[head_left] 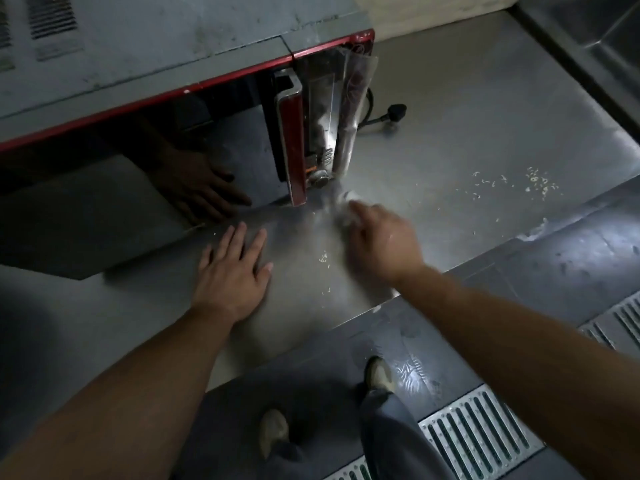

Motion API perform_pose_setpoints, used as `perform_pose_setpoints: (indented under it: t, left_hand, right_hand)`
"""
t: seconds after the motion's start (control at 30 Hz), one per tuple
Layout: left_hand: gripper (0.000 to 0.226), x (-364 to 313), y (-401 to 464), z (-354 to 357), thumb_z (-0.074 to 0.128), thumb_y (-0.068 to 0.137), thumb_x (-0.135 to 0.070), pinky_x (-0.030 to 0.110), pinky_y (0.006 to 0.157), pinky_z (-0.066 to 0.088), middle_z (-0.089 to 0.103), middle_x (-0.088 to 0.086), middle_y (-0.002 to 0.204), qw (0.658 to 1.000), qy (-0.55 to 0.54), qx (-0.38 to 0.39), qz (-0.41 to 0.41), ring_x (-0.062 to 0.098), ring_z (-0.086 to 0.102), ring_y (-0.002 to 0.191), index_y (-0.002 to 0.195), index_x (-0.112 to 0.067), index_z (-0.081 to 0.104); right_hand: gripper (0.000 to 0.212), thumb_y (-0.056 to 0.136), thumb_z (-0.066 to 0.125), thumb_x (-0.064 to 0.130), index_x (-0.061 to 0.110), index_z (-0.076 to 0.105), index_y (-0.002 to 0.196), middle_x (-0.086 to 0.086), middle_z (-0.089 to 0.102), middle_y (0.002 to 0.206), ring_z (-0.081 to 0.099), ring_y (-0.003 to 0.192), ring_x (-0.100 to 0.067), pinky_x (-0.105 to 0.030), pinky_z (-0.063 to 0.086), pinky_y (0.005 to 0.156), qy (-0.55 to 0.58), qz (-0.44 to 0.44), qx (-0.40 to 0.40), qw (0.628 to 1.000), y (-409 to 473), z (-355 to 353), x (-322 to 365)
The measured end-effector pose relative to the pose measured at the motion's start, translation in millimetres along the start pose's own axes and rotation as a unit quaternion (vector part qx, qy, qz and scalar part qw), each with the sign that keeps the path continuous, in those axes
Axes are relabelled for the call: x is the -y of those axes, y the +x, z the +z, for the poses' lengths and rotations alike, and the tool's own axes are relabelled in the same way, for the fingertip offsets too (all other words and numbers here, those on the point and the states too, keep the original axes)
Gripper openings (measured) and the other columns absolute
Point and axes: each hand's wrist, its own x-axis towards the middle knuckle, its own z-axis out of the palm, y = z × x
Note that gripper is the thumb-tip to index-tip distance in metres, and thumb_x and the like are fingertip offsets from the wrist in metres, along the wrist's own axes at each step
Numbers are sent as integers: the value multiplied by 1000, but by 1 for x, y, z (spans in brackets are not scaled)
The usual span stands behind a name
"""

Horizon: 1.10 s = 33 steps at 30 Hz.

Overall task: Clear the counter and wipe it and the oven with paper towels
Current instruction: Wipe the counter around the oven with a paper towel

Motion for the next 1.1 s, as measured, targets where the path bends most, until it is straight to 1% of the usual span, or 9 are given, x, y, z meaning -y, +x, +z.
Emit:
perform_pose_setpoints:
  t: [0.13, 0.27, 0.43, 0.57, 0.67, 0.73, 0.83, 1.0, 1.1]
  left_hand:
    - [66, 0, -16, 15, 18, 99, -61, 47, 123, -4, -10, 0, 168, 999, -21, -9, -50, 19, -14, 153, 159, -39, 0]
    - [67, 3, -18, 19, 22, 100, -60, 47, 123, -5, -9, 2, 168, 998, -28, -18, -49, 20, -14, 153, 159, -38, 0]
    - [67, 2, -18, 21, 20, 99, -62, 47, 123, -6, -11, 1, 168, 998, -18, -19, -52, 20, -16, 153, 158, -39, -2]
    - [67, 1, -19, 19, 20, 99, -62, 47, 123, -6, -9, 0, 168, 998, -27, -27, -56, 19, -14, 153, 159, -39, 0]
    - [69, 1, -19, 21, 17, 96, -63, 47, 124, -4, -8, 0, 168, 998, -25, -33, -55, 20, -13, 153, 159, -39, 1]
    - [69, 2, -18, 21, 18, 96, -63, 48, 124, -3, -8, 0, 168, 998, -22, -33, -56, 20, -13, 153, 159, -39, 1]
    - [69, 1, -18, 21, 20, 97, -62, 48, 124, -3, -7, 0, 168, 997, -24, -34, -59, 20, -12, 154, 159, -39, 2]
    - [70, 1, -17, 23, 26, 96, -60, 48, 124, 0, -3, 0, 168, 997, -24, -44, -63, 20, -10, 154, 159, -38, 7]
    - [70, 2, -18, 24, 24, 94, -59, 47, 124, 1, 1, 2, 169, 996, -25, -55, -65, 20, -7, 154, 159, -37, 12]
  right_hand:
    - [44, 83, 68, 22, 15, 61, 127, -8, 65, 86, 59, 71, -29, -33, 46, 63, 37, -97, -24, 994, -43, 33, 69]
    - [46, 80, 59, 26, 17, 63, 126, -7, 69, 94, 62, 72, -31, -33, 50, 64, -17, -126, 30, 991, -62, 59, 77]
    - [37, 79, 67, 24, 17, 65, 115, -11, 67, 84, 65, 66, -35, -35, 50, 55, -76, -18, 42, 996, -36, 47, 17]
    - [34, 92, 52, 25, 23, 55, 126, -14, 65, 106, 64, 93, -38, -38, 50, 73, -112, 129, 81, 982, 10, 15, -31]
    - [35, 94, 49, 23, 20, 54, 129, -18, 63, 109, 62, 99, -39, -39, 48, 81, -110, 195, 86, 971, 37, -2, -48]
    - [33, 95, 51, 27, 17, 57, 125, -17, 63, 108, 62, 95, -40, -40, 48, 77, -88, 159, 48, 982, 37, -4, -38]
    - [33, 93, 56, 33, 18, 61, 122, -14, 66, 98, 64, 84, -38, -38, 49, 67, -56, 38, 0, 998, 14, 9, 1]
    - [40, 91, 56, 31, 19, 63, 128, -8, 66, 87, 63, 74, -33, -35, 50, 64, 6, -90, 14, 996, -10, 50, 69]
    - [42, 92, 52, 30, 18, 62, 131, -12, 68, 96, 65, 83, -36, -36, 50, 70, -9, -87, 54, 995, 4, 65, 82]
